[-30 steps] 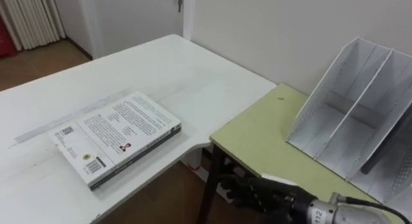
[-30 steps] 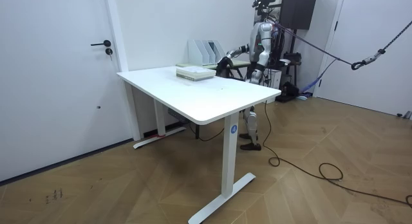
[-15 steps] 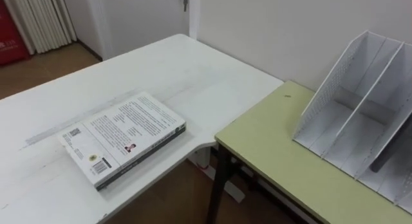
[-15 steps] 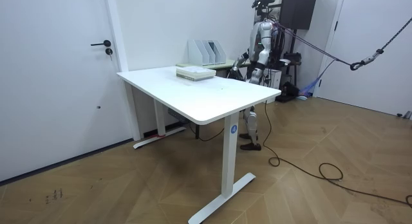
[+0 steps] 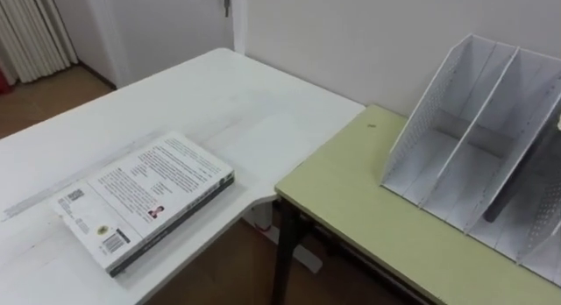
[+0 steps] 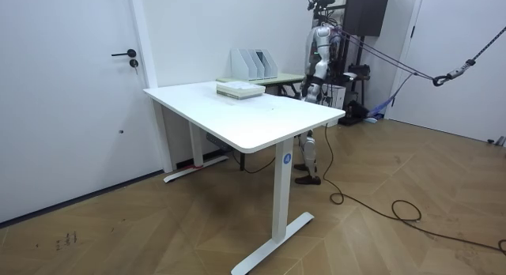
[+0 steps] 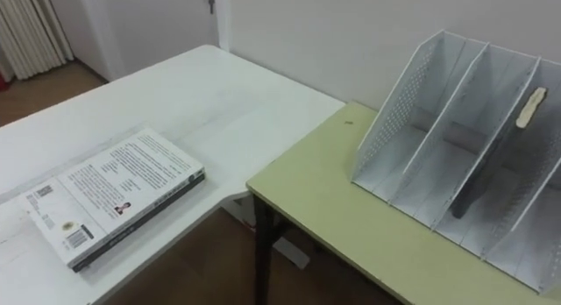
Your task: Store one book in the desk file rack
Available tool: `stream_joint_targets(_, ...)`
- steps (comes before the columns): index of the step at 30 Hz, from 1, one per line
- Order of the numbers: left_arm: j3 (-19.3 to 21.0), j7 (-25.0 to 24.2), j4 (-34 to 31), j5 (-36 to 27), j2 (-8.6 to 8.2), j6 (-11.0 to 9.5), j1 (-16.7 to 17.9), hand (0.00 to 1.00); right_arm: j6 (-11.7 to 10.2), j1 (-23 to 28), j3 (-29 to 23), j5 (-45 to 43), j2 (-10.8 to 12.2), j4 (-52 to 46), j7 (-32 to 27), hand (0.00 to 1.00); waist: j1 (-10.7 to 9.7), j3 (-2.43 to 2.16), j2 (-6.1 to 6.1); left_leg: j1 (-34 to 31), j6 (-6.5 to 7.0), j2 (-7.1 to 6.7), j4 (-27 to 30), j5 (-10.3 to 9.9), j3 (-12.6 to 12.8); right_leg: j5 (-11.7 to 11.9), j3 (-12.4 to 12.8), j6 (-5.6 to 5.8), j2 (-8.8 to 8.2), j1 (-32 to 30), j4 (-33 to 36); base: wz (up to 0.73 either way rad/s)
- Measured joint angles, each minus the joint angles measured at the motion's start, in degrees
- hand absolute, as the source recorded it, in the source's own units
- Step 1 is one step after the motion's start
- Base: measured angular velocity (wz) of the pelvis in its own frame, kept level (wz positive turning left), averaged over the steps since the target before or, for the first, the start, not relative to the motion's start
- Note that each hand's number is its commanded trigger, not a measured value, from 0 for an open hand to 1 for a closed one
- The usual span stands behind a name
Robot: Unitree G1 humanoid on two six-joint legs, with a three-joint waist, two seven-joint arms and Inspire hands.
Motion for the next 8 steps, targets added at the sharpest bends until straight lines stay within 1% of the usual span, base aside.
stream_joint_targets(2, 0.3, -0.1, 0.0, 1.2, -0.05, 0.1, 0.1, 0.0, 0.0, 0.0, -0.2, 1.4, -0.2, 1.1, -1.0, 0.0, -0.5, -0.12, 0.22, 0.0, 0.0, -0.18, 0.1, 0.0, -0.1, 0.0, -0.1, 0.06, 0.01, 0.0, -0.2, 0.02)
stream_joint_targets(8, 1.6, -0.3, 0.1, 2.0, -0.37, 0.2, 0.3, 0.0, 0.2, 0.7, -1.3, 6.3, -0.1, 3.1, -1.0, 0.0, -1.1, -0.1, 0.22, 0.0, 0.0, -0.21, 0.1, 0.0, 0.0, -0.2, -0.1, 0.11, -0.04, 0.1, -0.3, 0.0)
